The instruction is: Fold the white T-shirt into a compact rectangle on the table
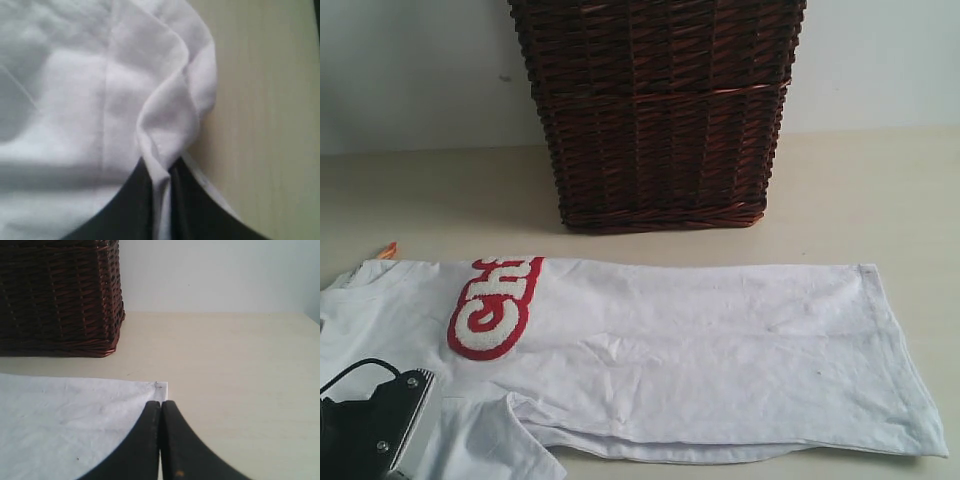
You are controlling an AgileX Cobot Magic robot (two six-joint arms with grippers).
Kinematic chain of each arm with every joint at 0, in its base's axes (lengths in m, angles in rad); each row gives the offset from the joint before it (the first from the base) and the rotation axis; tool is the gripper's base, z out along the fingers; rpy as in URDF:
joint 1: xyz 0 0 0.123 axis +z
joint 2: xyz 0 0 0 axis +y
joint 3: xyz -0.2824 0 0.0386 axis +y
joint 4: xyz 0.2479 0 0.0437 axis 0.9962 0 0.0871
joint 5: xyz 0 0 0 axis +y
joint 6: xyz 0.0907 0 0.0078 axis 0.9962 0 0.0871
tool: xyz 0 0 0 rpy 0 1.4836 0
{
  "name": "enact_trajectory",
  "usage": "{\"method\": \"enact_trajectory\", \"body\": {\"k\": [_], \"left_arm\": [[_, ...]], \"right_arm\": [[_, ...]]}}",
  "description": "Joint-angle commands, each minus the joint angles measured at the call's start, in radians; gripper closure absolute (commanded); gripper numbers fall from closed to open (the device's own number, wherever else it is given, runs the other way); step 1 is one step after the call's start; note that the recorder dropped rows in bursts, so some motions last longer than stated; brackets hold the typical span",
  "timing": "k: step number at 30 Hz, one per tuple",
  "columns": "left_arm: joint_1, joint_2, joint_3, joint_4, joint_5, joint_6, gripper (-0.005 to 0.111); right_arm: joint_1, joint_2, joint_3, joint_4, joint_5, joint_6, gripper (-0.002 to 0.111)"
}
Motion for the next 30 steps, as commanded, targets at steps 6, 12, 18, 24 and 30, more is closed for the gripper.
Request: {"method": "enact_trajectory", "body": {"k": [6,12,18,24,30], "left_arm": [[-0.008,-0.090,0.029,0.077,0.038,-0.034,0.107],[-0.008,-0.184,-0.028,0.069,0.328,-0.185,0.107],[-0.008,-0.184,-0.143,0.087,0.409,-0.337,0.107],[0.039,-0.179,-0.228,0.094,0.403,-0.396,0.107],[0.213,-0.132,-0.295,0.088,0.383,-0.399,0.107]], "right_arm": [[-0.004,-0.006,0.006,-0.004,-0.009,-0.006,0.108],[-0.004,-0.006,0.006,-0.004,-0.009,-0.006,0.108],[-0.004,-0.006,0.006,-0.004,-0.009,-0.006,0.108],[-0.004,-0.006,0.006,-0.004,-0.009,-0.006,0.108],[-0.004,-0.006,0.006,-0.004,-0.009,-0.006,0.108]]}}
